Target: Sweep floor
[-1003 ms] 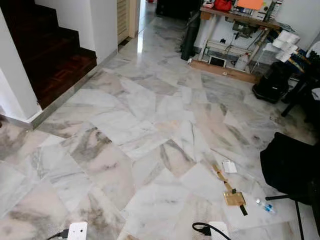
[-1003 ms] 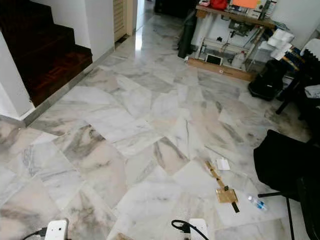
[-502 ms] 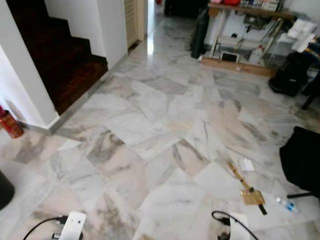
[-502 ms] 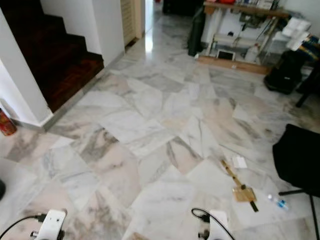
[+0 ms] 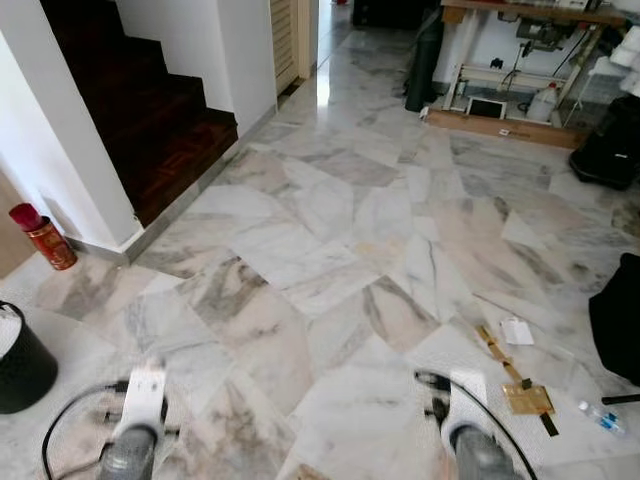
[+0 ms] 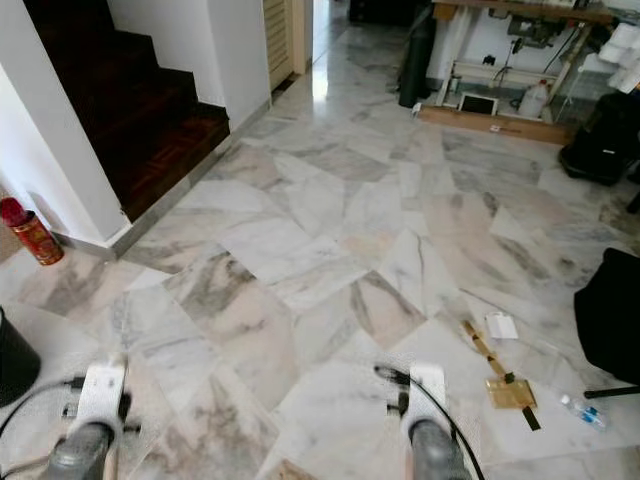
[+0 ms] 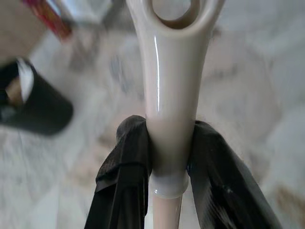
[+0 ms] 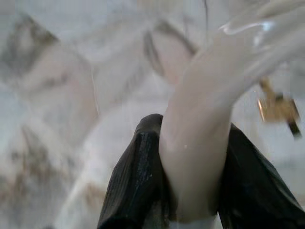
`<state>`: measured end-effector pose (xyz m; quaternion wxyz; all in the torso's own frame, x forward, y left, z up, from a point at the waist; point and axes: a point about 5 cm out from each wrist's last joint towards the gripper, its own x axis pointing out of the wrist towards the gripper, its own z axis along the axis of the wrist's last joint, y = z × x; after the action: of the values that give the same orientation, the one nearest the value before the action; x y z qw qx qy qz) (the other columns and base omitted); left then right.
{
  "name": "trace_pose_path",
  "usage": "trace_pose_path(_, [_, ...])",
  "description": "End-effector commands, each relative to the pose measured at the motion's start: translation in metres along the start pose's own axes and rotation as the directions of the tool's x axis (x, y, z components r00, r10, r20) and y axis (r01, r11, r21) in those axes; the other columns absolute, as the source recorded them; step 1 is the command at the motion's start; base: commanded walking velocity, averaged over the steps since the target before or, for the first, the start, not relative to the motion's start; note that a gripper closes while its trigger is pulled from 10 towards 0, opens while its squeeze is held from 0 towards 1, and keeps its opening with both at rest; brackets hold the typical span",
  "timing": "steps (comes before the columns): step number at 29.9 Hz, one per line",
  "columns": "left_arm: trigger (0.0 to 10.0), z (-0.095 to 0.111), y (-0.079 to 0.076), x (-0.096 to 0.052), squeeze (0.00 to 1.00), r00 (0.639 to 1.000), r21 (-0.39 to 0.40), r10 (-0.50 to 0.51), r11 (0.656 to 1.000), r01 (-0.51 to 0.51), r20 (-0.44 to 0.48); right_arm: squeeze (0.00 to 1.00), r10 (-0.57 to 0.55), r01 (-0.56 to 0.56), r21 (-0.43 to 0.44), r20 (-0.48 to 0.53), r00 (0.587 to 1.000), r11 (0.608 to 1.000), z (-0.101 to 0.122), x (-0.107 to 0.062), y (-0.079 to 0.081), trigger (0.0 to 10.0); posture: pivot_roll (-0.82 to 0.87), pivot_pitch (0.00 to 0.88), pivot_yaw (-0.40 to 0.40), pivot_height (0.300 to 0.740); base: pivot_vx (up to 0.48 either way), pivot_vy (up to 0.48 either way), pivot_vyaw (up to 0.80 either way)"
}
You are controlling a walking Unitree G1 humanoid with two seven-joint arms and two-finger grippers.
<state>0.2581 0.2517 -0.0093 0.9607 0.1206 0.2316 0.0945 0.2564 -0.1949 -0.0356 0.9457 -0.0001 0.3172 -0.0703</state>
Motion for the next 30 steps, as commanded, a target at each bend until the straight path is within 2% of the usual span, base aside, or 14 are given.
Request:
trace_pose_path(1, [10.0,0.019,0.01,0.005,0.0,0.996,0.019,0.023,1.0,-0.025,0.084,0.0,-0.001,-0.007,0.057,0.14,0.99,0.998,0.03,0.004,0.009,10.0,0.19,0.0,0.019,0.74,0.0,0.0,0.0])
trace_pose_path(3, [10.0,0.033,0.014,0.01,0.0,0.991,0.006,0.038,0.999,-0.039,0.132,0.0,0.002,-0.014,0.066,0.182,0.983,0.998,0.039,0.005,0.014,10.0,0.18,0.0,0.027,0.74,0.0,0.0,0.0])
trace_pose_path(4, [10.0,0.053,0.019,0.014,0.0,0.976,-0.022,0.065,0.998,-0.062,0.206,0.0,0.002,-0.017,0.057,0.254,0.967,0.998,0.054,0.005,0.018,10.0,0.18,0.0,0.027,0.74,0.0,0.0,0.0])
trace_pose_path(10, [10.0,0.092,0.021,0.018,0.0,0.933,-0.076,0.104,0.994,-0.083,0.343,0.0,0.005,-0.015,0.022,0.408,0.913,1.0,0.087,0.003,0.027,10.0,0.15,0.0,0.028,0.74,0.0,0.0,0.0])
trace_pose_path(11, [10.0,0.111,0.018,0.019,0.0,0.907,-0.083,0.1,0.994,-0.072,0.409,0.0,0.015,-0.014,-0.006,0.486,0.874,1.0,0.105,0.001,0.03,10.0,0.13,0.0,0.028,0.74,0.0,0.0,0.0])
trace_pose_path(12, [10.0,0.12,0.015,0.019,0.0,0.894,-0.091,0.096,0.994,-0.062,0.439,0.0,0.02,-0.009,-0.024,0.514,0.857,1.0,0.113,0.0,0.032,10.0,0.12,0.0,0.023,0.74,0.0,0.0,0.0])
trace_pose_path(14, [10.0,0.126,0.014,0.019,0.0,0.884,-0.096,0.093,0.994,-0.055,0.458,0.0,0.023,-0.005,-0.036,0.532,0.846,0.999,0.119,-0.001,0.032,10.0,0.11,0.0,0.02,0.74,0.0,0.0,0.0])
trace_pose_path(17, [10.0,0.152,-0.001,0.019,0.0,0.849,-0.13,0.062,0.991,0.008,0.525,0.0,0.035,0.003,-0.063,0.591,0.806,0.998,0.137,-0.004,0.031,10.0,0.1,0.0,0.015,0.74,0.0,0.0,0.0])
trace_pose_path(19, [10.0,0.156,-0.005,0.019,0.0,0.842,-0.137,0.056,0.99,0.021,0.536,0.0,0.033,0.006,-0.063,0.603,0.797,0.998,0.139,-0.005,0.029,10.0,0.09,0.0,0.016,0.74,0.0,0.0,0.0])
trace_pose_path(20, [10.0,0.163,-0.015,0.019,0.0,0.833,-0.13,0.027,0.99,0.054,0.553,0.0,0.019,0.016,-0.051,0.621,0.784,0.999,0.142,-0.006,0.024,10.0,0.09,0.0,0.023,0.74,0.0,0.0,0.0])
trace_pose_path(23, [10.0,0.17,-0.026,0.018,0.0,0.826,-0.115,-0.017,0.989,0.098,0.564,0.0,-0.012,0.04,-0.03,0.634,0.773,0.999,0.142,-0.007,0.017,10.0,0.07,0.0,0.039,0.74,0.0,0.0,0.0])
trace_pose_path(27, [10.0,0.173,-0.034,0.019,0.0,0.827,-0.084,-0.072,0.986,0.143,0.558,0.0,-0.061,0.075,0.006,0.643,0.764,0.997,0.141,-0.008,0.008,10.0,0.01,0.0,0.097,0.74,0.0,0.0,0.0])
trace_pose_path(28, [10.0,0.173,-0.036,0.02,0.0,0.826,-0.062,-0.098,0.985,0.159,0.555,0.0,-0.08,0.084,0.026,0.648,0.758,0.996,0.141,-0.009,0.005,10.0,-0.02,0.0,0.139,0.74,0.0,0.0,0.0])
trace_pose_path(30, [10.0,0.174,-0.037,0.02,0.0,0.826,-0.046,-0.116,0.984,0.169,0.552,0.0,-0.093,0.09,0.038,0.651,0.753,0.995,0.141,-0.01,0.004,10.0,-0.02,0.0,0.139,0.74,0.0,0.0,0.0])
